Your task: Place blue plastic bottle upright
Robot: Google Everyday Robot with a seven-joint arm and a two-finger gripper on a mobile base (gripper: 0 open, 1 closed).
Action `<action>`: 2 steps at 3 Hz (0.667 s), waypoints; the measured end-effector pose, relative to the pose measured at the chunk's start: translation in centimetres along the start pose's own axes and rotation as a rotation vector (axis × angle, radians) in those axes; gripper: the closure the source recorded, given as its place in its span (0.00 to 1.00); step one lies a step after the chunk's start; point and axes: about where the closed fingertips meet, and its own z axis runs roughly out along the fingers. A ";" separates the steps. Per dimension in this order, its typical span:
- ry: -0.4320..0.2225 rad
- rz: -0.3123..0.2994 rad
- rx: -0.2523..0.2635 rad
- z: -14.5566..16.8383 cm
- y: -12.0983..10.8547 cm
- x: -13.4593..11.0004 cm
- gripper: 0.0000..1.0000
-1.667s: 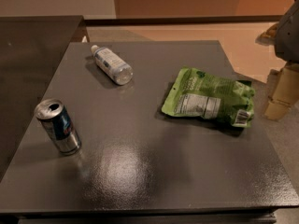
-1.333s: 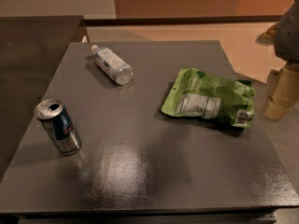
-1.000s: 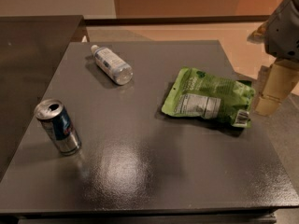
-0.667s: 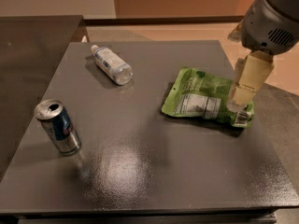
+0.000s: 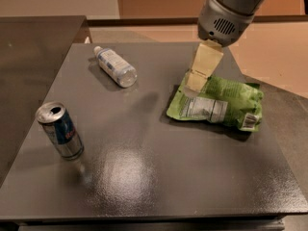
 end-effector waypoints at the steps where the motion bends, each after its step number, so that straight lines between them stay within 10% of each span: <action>1: 0.015 0.063 -0.010 2.3 -0.7 -4.1 0.00; 2: 0.032 0.134 -0.010 4.5 -1.2 -8.2 0.00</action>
Offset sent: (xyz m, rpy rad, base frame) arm 0.0612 0.1325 -0.0252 -0.0181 0.1022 -0.2199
